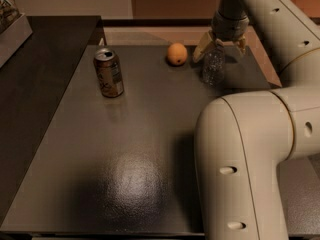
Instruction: Place water bottle upright
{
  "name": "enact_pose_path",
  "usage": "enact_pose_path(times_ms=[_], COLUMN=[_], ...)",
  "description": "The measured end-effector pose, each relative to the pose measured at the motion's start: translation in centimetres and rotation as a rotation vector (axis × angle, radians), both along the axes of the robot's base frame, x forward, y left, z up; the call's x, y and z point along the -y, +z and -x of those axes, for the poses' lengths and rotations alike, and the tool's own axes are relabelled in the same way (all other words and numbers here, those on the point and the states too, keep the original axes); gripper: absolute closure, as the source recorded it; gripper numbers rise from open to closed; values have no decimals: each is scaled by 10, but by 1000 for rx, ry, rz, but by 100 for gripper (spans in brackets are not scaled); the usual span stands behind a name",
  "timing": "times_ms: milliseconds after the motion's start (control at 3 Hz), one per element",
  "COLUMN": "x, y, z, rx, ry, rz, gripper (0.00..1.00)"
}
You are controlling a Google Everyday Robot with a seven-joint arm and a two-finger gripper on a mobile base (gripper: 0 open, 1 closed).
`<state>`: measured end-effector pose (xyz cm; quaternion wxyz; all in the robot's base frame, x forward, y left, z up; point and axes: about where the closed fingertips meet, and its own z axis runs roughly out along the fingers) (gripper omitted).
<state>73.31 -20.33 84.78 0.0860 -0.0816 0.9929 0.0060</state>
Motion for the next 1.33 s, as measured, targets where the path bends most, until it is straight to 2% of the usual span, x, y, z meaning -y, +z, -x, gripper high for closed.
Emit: enact_pose_path(times_ms=[667, 1000, 1333], x=[14, 16, 16], y=[2, 15, 33], z=[8, 13, 16], rx=[2, 25, 75], ry=[-2, 32, 103], rz=[-17, -12, -18], gripper=[65, 89, 100])
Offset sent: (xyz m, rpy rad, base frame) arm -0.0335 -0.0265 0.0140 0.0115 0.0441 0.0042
